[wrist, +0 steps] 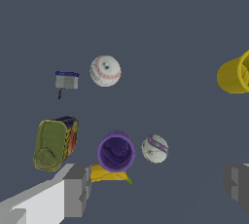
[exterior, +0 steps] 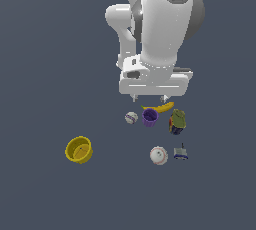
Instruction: Pick up a designated object from a clutter of objects.
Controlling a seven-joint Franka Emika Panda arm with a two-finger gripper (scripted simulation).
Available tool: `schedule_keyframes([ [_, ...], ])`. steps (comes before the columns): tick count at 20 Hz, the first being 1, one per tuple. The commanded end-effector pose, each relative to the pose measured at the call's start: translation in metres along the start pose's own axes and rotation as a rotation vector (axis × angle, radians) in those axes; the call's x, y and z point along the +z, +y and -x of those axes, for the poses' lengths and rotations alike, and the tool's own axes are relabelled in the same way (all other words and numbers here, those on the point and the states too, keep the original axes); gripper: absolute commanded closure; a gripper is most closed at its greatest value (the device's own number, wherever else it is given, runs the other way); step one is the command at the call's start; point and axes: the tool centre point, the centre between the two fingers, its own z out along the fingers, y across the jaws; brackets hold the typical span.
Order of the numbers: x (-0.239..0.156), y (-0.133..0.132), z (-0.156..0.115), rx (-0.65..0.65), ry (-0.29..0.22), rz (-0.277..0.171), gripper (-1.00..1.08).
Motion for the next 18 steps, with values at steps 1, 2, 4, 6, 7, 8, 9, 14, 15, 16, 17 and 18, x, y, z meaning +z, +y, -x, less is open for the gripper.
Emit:
schedule_keyframes([
  [1, 0.019, -0.02, 0.0, 0.018, -0.001, 0.003, -0.92],
  [2, 0.027, -0.029, 0.0, 0.026, -0.002, 0.004, -0.92],
  [4, 0.043, -0.046, 0.002, 0.042, -0.002, 0.005, -0.92],
  [6, 0.058, -0.063, 0.005, 0.057, -0.003, 0.005, -0.92],
  [7, 0.066, -0.072, 0.006, 0.065, -0.004, 0.005, -0.92],
  [8, 0.074, -0.081, 0.008, 0.072, -0.004, 0.005, -0.92],
  [9, 0.082, -0.089, 0.011, 0.08, -0.005, 0.004, -0.92],
  [14, 0.115, -0.126, 0.023, 0.112, -0.008, -0.001, -0.92],
  [15, 0.121, -0.132, 0.026, 0.117, -0.009, -0.002, -0.92],
  [16, 0.126, -0.137, 0.028, 0.122, -0.01, -0.003, -0.92],
  [17, 0.13, -0.142, 0.031, 0.126, -0.011, -0.004, -0.92],
  [18, 0.135, -0.147, 0.033, 0.13, -0.012, -0.005, -0.92],
])
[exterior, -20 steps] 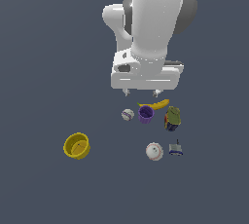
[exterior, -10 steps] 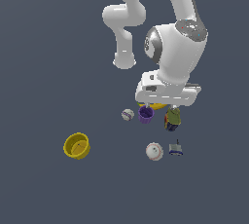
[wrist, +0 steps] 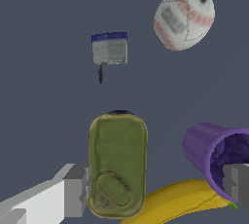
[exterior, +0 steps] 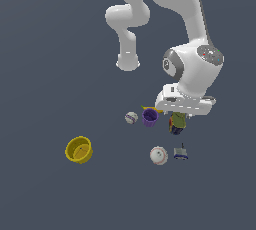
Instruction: Pick up a designated object from a clutter of objects.
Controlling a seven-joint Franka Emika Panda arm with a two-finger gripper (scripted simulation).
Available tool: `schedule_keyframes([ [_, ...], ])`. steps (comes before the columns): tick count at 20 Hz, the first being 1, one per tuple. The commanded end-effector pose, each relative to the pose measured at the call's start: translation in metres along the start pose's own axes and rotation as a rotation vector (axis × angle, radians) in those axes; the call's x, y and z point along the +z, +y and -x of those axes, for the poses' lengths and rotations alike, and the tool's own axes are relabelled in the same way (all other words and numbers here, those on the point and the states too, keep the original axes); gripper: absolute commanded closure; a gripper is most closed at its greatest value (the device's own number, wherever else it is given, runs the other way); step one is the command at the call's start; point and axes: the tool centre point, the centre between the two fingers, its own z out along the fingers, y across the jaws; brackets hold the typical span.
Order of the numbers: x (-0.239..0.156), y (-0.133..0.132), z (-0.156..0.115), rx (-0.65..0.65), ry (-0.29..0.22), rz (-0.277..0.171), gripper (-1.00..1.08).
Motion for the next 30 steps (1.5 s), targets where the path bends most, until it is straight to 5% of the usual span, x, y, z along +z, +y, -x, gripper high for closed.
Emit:
schedule_keyframes([
  [1, 0.011, -0.011, 0.007, 0.012, -0.001, -0.003, -0.92],
  [29, 0.077, -0.027, 0.019, 0.028, -0.005, -0.007, -0.92],
  [30, 0.077, -0.027, 0.019, 0.028, -0.005, -0.007, 1.08],
])
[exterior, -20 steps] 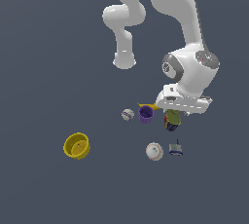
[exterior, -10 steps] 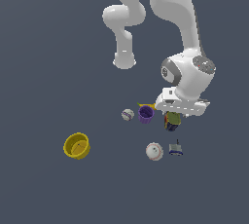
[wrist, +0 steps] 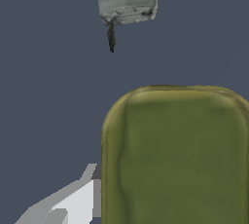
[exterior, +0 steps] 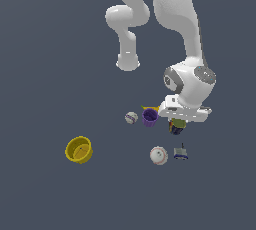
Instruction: Pick up a designated object from a clutter of objects.
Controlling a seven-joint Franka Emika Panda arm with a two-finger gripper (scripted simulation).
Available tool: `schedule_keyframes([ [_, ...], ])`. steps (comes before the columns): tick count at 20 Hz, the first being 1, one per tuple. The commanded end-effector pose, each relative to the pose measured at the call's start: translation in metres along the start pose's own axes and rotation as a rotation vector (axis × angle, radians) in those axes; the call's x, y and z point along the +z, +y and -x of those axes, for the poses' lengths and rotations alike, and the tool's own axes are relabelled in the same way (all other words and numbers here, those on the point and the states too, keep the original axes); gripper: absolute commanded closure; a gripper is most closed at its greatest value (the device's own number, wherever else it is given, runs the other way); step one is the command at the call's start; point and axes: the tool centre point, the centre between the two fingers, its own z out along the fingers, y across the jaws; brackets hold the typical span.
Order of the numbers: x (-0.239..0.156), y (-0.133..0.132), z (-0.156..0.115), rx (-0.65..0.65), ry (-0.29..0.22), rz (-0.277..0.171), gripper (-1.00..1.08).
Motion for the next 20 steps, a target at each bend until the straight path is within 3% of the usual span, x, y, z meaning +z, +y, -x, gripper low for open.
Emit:
schedule_keyframes([
  [1, 0.001, 0.0, 0.0, 0.0, 0.001, 0.0, 1.08],
  [13, -0.002, 0.0, 0.0, 0.0, 0.001, 0.0, 1.08],
  [20, -0.025, 0.007, -0.001, 0.0, 0.001, 0.0, 1.08],
])
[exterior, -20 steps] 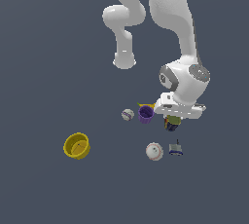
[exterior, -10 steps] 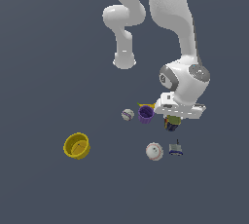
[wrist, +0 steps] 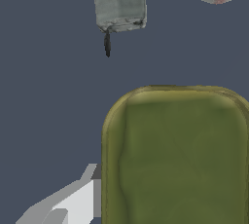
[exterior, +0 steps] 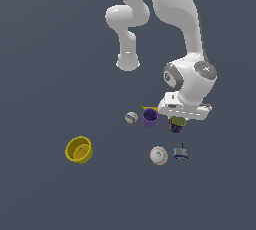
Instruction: Pick up a designated object from a clutter of objects.
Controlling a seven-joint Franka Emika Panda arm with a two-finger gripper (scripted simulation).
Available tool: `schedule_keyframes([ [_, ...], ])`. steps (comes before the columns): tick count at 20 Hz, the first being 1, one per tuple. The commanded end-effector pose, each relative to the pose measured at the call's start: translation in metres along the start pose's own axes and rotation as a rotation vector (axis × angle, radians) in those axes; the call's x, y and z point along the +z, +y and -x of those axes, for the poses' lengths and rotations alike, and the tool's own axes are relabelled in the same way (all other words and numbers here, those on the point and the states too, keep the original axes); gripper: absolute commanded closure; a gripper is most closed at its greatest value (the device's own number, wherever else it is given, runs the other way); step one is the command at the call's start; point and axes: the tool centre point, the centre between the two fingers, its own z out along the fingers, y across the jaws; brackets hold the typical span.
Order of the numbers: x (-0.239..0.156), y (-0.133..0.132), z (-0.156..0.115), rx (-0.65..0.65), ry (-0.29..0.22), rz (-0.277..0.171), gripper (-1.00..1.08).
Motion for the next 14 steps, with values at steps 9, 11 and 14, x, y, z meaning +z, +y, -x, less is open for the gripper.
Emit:
schedule_keyframes([
  [9, -0.078, 0.021, -0.003, 0.0, 0.004, -0.002, 1.08],
  [11, -0.099, 0.026, -0.003, -0.001, 0.004, -0.003, 1.08],
  [14, -0.133, 0.035, -0.004, -0.001, 0.004, -0.004, 1.08],
])
